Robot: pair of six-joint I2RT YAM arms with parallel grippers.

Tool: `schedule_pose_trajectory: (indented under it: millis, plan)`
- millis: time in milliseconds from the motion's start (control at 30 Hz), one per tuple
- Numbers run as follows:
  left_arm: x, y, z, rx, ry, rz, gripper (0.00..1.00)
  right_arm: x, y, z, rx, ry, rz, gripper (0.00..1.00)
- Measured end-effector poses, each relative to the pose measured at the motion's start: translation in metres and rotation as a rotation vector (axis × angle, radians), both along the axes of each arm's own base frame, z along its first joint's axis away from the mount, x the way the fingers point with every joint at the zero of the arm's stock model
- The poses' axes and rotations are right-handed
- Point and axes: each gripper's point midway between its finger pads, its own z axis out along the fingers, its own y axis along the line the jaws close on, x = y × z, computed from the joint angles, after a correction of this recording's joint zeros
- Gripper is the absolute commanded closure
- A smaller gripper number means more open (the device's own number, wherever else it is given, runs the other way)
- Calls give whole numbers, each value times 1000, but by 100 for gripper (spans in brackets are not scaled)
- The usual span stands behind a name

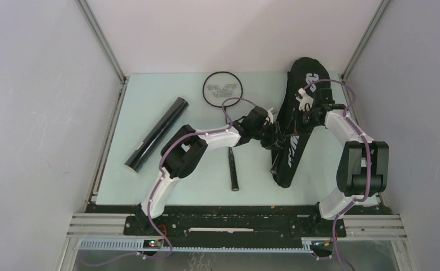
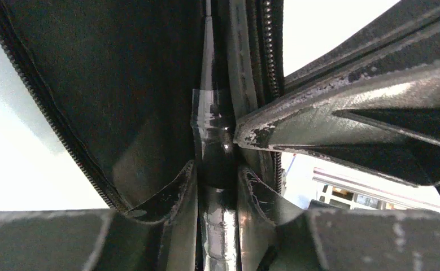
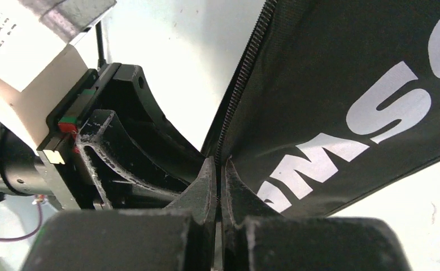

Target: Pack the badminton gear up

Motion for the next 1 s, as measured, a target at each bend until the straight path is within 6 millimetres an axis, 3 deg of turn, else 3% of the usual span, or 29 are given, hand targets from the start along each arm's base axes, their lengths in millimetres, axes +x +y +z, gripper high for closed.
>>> schedule_pose_trajectory:
  millis: [100,200,300,567,833,1000]
  plan:
    - [-2,-7,6,-31,4,3,96,0,-3,4,51,10,-17,100]
    - [-2,-10,12,-60,10,4,87,1,-6,9,94,9,-29,100]
    - [-3,-11,14,-67,18,1,85,2,-3,12,123,3,-20,100]
    - [-9,-17,0,-80,55,-15,78,4,6,19,187,-22,14,100]
    - [-15,-22,0,-104,57,-39,46,3,9,23,217,-22,23,100]
    - [-11,-2,-11,-70,-13,-63,27,-2,4,22,224,-6,24,100]
